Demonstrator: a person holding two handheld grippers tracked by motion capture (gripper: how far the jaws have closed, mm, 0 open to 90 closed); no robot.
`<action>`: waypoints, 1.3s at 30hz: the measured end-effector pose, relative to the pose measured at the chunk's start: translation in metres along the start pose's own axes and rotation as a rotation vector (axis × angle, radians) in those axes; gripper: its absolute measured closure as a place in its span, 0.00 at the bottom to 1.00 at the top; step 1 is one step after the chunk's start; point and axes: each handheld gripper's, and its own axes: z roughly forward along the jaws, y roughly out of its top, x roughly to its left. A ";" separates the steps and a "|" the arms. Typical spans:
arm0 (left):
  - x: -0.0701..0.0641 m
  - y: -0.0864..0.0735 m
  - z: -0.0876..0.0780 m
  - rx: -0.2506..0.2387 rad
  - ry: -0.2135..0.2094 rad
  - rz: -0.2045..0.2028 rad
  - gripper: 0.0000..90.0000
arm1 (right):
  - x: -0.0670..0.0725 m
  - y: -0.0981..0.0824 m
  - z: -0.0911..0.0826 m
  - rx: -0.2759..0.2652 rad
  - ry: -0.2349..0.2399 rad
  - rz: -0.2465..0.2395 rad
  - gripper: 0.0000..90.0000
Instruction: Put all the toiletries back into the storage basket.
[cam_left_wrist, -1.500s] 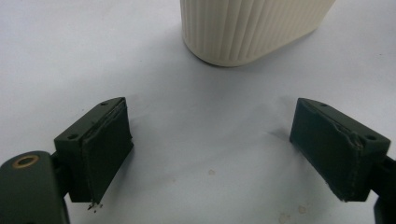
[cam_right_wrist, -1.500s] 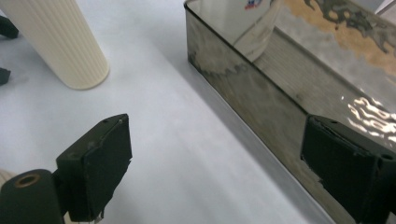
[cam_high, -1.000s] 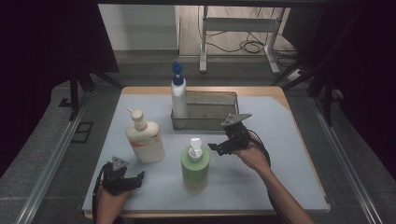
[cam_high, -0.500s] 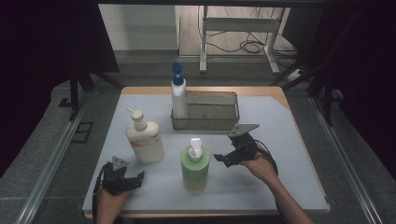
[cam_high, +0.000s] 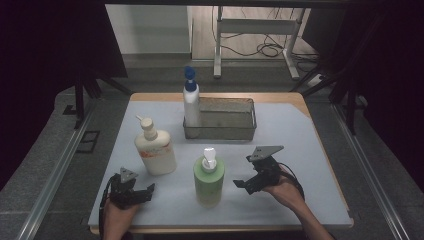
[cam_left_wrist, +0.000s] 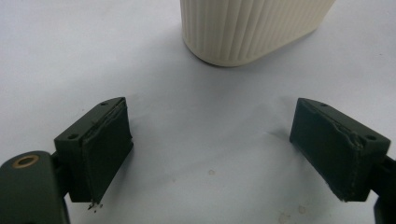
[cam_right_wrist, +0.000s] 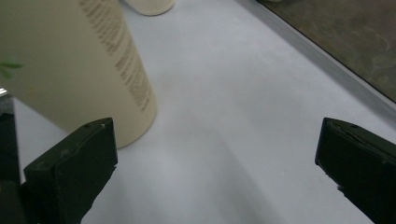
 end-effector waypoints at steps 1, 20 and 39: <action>0.000 0.000 0.000 -0.003 0.000 -0.003 0.14 | 0.002 0.000 -0.001 -0.001 0.004 -0.002 0.00; -0.001 0.000 0.000 -0.005 0.000 -0.006 0.14 | 0.037 0.009 0.006 -0.024 0.083 -0.050 0.00; 0.000 0.000 0.000 -0.002 0.000 -0.002 0.14 | 0.058 0.032 0.012 -0.048 0.125 -0.105 0.00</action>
